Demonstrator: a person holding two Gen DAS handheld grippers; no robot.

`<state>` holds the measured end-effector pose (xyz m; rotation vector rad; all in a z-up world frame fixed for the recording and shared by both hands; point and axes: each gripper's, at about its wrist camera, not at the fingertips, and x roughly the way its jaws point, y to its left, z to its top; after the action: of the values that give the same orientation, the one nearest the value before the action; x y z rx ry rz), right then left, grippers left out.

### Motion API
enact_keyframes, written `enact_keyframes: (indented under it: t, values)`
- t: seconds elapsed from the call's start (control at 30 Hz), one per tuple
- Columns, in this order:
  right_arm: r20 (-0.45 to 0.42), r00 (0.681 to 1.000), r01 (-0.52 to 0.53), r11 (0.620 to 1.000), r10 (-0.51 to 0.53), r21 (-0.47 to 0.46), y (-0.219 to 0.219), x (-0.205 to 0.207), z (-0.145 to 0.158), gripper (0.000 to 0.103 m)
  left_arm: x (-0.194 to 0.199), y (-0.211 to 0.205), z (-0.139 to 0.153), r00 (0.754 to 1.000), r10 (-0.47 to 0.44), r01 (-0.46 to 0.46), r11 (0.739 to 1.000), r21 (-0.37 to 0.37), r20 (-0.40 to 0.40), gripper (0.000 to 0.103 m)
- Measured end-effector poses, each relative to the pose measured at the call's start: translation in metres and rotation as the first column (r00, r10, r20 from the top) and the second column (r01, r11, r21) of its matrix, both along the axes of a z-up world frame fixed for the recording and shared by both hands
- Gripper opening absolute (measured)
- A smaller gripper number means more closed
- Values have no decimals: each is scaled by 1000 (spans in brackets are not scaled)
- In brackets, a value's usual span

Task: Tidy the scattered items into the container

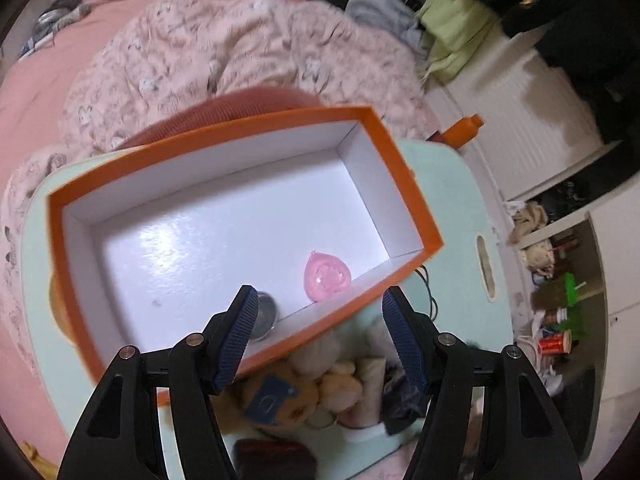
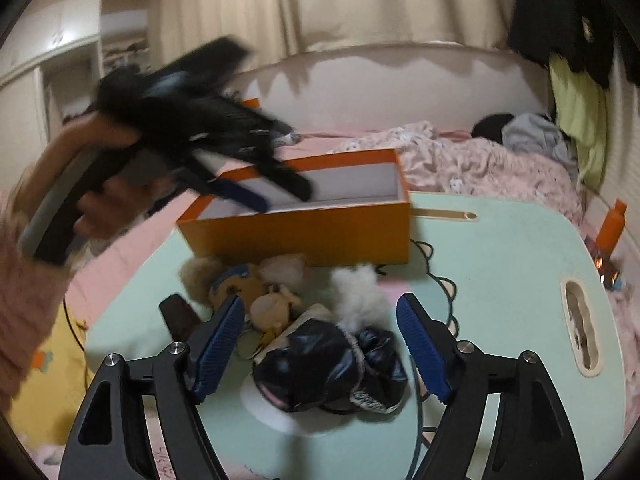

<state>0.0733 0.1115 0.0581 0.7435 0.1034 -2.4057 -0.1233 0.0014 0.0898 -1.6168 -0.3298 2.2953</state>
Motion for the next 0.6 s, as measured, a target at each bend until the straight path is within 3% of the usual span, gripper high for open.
enact_keyframes:
  t: [0.23, 0.4, 0.6]
  values:
    - [-29, 998, -48, 998, 49, 51, -10, 7, -5, 79, -23, 7, -7, 995, 72, -70, 997, -32, 72, 65]
    - [-5, 999, -35, 999, 35, 6, 1, 1, -6, 80, -19, 13, -14, 990, 140, -138, 985, -101, 10, 65]
    - [25, 999, -21, 999, 22, -24, 7, -4, -6, 80, -19, 27, -21, 989, 144, -145, 977, -158, -22, 65]
